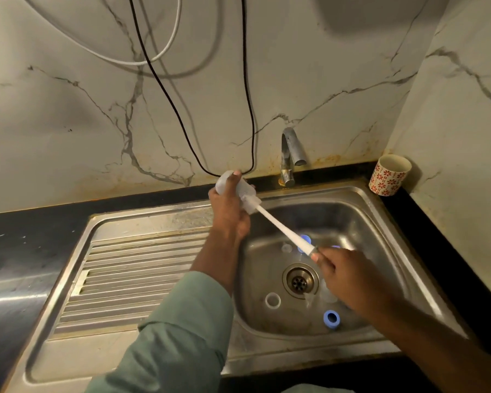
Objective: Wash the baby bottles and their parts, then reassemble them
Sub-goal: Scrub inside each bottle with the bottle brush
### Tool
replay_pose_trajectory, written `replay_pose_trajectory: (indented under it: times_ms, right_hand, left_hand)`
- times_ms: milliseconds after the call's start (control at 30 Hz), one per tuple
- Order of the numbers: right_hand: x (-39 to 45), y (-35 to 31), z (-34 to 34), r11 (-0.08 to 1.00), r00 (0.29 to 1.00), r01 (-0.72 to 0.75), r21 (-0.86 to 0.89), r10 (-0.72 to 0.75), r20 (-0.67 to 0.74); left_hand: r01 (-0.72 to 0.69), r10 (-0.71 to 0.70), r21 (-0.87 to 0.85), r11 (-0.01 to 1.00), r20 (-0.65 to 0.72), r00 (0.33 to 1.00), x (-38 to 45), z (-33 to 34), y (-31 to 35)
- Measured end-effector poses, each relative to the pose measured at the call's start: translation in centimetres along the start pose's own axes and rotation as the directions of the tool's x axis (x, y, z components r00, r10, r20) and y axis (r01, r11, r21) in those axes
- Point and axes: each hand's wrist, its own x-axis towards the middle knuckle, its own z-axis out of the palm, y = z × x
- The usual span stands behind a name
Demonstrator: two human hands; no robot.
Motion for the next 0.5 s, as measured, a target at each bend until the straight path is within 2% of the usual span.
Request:
replay_pose_trajectory:
  times_ms: [67,133,200,300,367,400,433,467,500]
  right_hand:
    - [1.1,-0.6,-1.7,0.999,0.991,0.028,0.038,-0.033,0.13]
    - [2.5,-0.3,-4.3,0.966,0.962,-0.034,0.256,-0.038,0.269]
    - [3.2,0.5,-6.0,0.869,0.938,-0.163,0.468,-0.01,0.346]
    - [3.0,0.7,-4.5,0.671,0.94,-0.302,0.678,0.09,0.329]
    - [2.8,0.1,-2.5,0.628,0.951,-0.308,0.715,0.185,0.247]
    - [2.6,-0.4,-1.6,0.678,0.959,-0.284,0.678,0.195,0.206]
    - [2.4,-0.8,-0.8,0.791,0.975,-0.221,0.57,0.167,0.147]
    - [2.4,-1.0,-0.5,0.912,0.991,-0.128,0.389,0.102,0.087]
    - [2.5,-1.2,-0.8,0.971,0.997,-0.048,0.233,0.032,0.074]
  left_hand:
    - [0.089,-0.089,0.001,0.996,0.047,0.995,-0.2,0.0,-0.1]
    - [0.159,-0.148,-0.084,0.984,0.121,0.981,-0.6,-0.6,-0.3]
    - [0.171,-0.124,-0.212,0.962,0.215,0.969,-0.6,-0.6,-0.1]
    - [0.099,-0.044,-0.325,0.941,0.171,0.984,0.0,1.6,1.3]
    - [0.03,-0.014,-0.332,0.943,0.052,0.999,0.2,3.0,1.6]
    - [-0.007,0.01,-0.288,0.958,0.007,1.0,0.3,3.3,1.3]
    - [-0.047,0.045,-0.2,0.979,-0.014,0.999,0.3,3.3,0.9]
    - [-0.076,0.076,-0.104,0.992,-0.004,0.997,0.4,3.1,0.5]
    - [-0.08,0.081,-0.017,0.997,0.019,0.997,0.5,2.6,0.2]
